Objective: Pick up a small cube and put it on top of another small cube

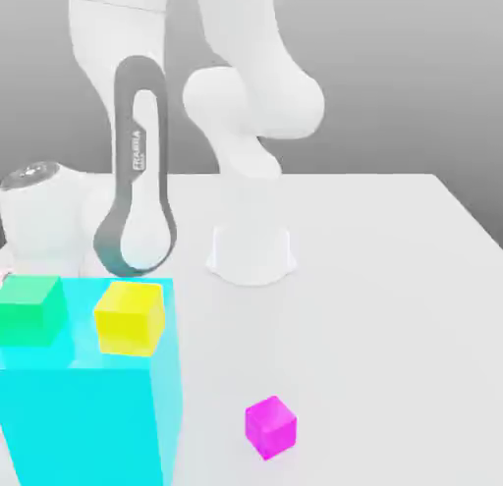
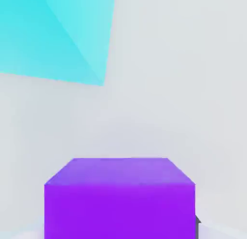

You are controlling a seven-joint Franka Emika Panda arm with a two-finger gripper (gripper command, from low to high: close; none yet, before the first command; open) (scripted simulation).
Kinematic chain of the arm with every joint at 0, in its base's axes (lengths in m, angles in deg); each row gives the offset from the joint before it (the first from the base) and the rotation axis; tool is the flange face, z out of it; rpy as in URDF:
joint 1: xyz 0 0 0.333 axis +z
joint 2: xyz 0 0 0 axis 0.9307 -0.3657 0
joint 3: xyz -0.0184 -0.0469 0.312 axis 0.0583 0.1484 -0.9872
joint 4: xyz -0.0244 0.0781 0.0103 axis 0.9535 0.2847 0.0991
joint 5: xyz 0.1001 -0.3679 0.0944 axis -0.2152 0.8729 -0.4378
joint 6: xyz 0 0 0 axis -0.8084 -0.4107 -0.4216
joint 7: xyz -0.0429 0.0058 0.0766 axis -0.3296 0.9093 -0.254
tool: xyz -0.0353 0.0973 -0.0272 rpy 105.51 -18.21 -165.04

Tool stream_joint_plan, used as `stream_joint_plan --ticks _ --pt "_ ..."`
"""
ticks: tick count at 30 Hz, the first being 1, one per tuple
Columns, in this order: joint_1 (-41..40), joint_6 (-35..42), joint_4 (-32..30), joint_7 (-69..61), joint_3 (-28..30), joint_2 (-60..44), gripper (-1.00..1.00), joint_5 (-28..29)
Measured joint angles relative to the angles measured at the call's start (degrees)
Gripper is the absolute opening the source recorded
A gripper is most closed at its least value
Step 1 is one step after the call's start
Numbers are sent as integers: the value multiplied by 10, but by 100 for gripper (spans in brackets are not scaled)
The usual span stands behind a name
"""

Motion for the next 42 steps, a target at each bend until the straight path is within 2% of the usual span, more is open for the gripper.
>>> stream_joint_plan --ticks 3,4,12,16,22,31,35,38,39,42 --pt "15 46 -11 48 32 57 -100 65" --pt "11 65 -2 54 37 57 -100 66" --pt "-3 254 151 146 77 51 -100 91" --pt "34 351 221 266 65 107 -100 135" --pt "86 441 276 434 22 179 -100 168" --pt "152 453 253 661 -47 213 -100 165" --pt "165 489 273 748 -74 227 -100 155" --pt "167 437 240 758 -77 206 -100 151" --pt "167 421 230 759 -77 201 100 150" --pt "167 421 230 759 -77 201 100 150"
